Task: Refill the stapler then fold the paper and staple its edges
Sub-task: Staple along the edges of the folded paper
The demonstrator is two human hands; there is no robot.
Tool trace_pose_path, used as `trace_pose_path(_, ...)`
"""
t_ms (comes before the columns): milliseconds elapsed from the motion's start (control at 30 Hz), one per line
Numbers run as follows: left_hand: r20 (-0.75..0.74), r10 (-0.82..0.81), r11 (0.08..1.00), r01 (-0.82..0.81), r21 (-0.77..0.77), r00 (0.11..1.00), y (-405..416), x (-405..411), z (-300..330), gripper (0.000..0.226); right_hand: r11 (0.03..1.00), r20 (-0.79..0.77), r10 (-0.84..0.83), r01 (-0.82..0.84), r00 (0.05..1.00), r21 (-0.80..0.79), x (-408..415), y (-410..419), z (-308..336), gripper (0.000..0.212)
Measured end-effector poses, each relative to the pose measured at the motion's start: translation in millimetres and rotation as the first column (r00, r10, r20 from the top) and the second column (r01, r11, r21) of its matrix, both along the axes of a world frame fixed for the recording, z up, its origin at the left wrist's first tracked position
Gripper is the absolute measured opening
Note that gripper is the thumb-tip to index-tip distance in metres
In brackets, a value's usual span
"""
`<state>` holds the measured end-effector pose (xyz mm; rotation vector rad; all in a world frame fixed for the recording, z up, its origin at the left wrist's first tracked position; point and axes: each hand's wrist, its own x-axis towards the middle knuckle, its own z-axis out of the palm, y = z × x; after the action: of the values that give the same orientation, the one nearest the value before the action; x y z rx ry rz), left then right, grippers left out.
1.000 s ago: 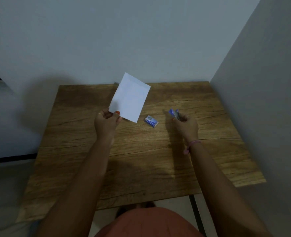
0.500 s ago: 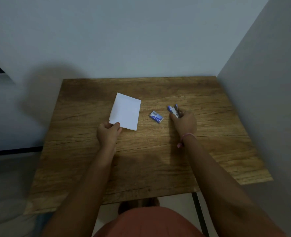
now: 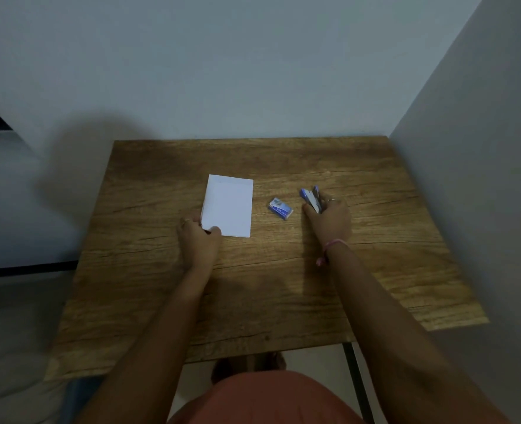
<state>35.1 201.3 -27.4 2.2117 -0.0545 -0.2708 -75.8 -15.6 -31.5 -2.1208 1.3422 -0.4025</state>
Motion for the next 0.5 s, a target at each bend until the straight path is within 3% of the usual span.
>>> trace_pose_path(300,-0.046,0.001,1.000,0.000,0.014,0.999,2.9,-0.9,1.2,0.039,1.000,-0.003,-0.028,0.028,1.000,0.006,-4.9,1.8,-2.8,0.058)
trace_pose_path(500,-0.107,0.042,0.998,-0.038,0.040,0.993,3.8,1.0,6.2,0.058,1.000,-0.003,-0.007,0.007,1.000,-0.013,-7.4,4.3,-4.1,0.057)
